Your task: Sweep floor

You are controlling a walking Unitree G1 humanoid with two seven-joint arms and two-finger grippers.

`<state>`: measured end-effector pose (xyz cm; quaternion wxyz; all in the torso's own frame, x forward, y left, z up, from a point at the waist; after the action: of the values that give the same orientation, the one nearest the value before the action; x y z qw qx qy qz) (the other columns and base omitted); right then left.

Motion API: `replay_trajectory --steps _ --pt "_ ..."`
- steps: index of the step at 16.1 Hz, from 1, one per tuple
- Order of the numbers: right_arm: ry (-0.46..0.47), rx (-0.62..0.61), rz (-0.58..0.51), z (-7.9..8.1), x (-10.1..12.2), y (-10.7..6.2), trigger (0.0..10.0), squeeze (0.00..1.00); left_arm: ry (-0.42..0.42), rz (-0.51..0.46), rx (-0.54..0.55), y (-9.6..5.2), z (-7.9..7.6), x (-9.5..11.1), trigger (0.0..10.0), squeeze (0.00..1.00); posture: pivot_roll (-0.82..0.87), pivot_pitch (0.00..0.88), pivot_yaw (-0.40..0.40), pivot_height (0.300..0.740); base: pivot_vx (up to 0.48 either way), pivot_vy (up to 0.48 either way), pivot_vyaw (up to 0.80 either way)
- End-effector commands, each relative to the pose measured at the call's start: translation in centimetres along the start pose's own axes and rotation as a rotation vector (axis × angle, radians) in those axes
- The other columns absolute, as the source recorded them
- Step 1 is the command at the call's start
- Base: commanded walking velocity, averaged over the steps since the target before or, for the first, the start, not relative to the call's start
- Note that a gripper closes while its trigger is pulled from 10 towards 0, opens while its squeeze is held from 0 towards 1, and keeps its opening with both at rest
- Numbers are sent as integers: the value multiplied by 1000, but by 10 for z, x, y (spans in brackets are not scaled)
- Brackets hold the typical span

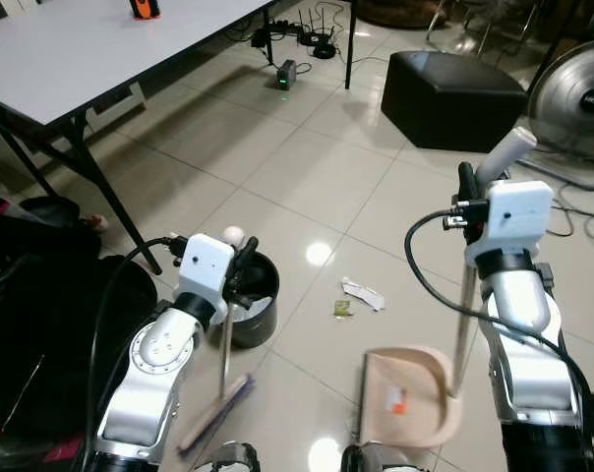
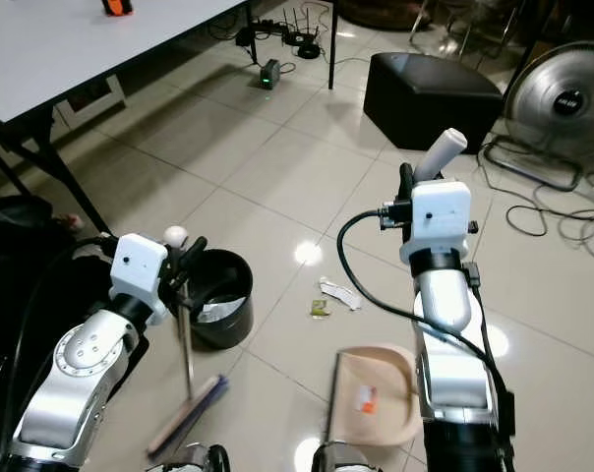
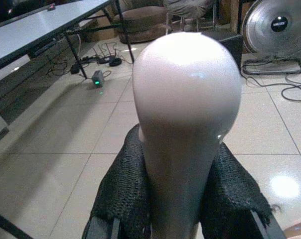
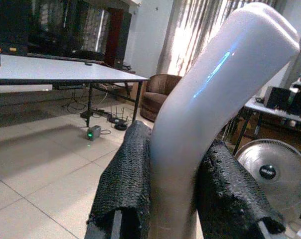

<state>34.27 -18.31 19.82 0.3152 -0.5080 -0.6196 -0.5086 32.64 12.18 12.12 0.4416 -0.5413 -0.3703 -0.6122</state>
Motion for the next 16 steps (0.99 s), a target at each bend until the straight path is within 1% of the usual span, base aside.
replay_trajectory --steps 1,2,4,5,7,8,9,10,11,12,13,14,16 --pt "-27 -18 -39 -7 9 -2 10000 0 21 -17 -13 1 -1 5 10000 0 -47 119 55 740 0 -337 0" --pt "-31 -16 -47 -7 11 -3 10000 0 15 -19 -9 1 1 5 10000 0 -47 119 55 740 0 -337 0" --pt "-56 -12 -12 -8 -2 -7 10000 0 16 -18 -8 1 2 5 10000 0 -52 116 55 740 0 -313 0" --pt "-63 0 -9 -7 -4 -8 10000 0 16 -18 -8 1 2 5 10000 0 -52 116 55 740 0 -292 0" --pt "93 -83 17 -18 -11 -8 10000 0 14 -18 -7 1 3 5 10000 0 -54 113 57 740 0 -133 0" --pt "265 -150 12 -27 -19 -11 10000 0 -26 0 6 2 7 3 10000 0 -50 108 61 740 0 0 0" --pt "288 -150 8 -27 -19 -11 10000 0 -28 0 8 3 8 3 10000 0 -51 108 62 740 0 0 0" --pt "369 -93 -18 -17 -15 -12 10000 0 -21 -14 2 5 9 7 10000 0 -54 108 66 740 0 0 0" --pt "386 -61 -32 -11 -12 -13 10000 0 -20 -17 2 5 9 8 10000 0 -54 107 65 740 0 0 0" --pt "369 -4 -47 -2 -9 -15 10000 0 -21 -18 3 7 10 9 10000 0 -54 108 66 740 0 0 0" --pt "328 31 -39 5 -10 -17 10000 0 -28 -20 5 9 10 10 10000 0 -54 108 66 740 0 0 0" --pt "292 47 -17 9 -13 -18 10000 0 -22 -16 -11 9 7 11 10000 0 -57 108 65 740 0 0 0" --pt "262 54 39 12 -22 -19 10000 0 -10 -19 -23 10 5 12 10000 0 -58 108 65 740 0 0 0"
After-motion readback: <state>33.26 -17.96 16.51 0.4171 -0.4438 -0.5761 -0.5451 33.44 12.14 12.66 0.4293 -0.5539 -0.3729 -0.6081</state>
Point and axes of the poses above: a point about 5 cm out from each wrist's last joint towards the gripper, its own y axis pointing out of the wrist towards the gripper, its own x axis along the axis of the wrist's last joint, z = x × y, the point moved 6 cm from there along y, pointing out of the wrist towards the gripper, and after that the axes turned 3 degrees about -y, right-handed, at the moved point
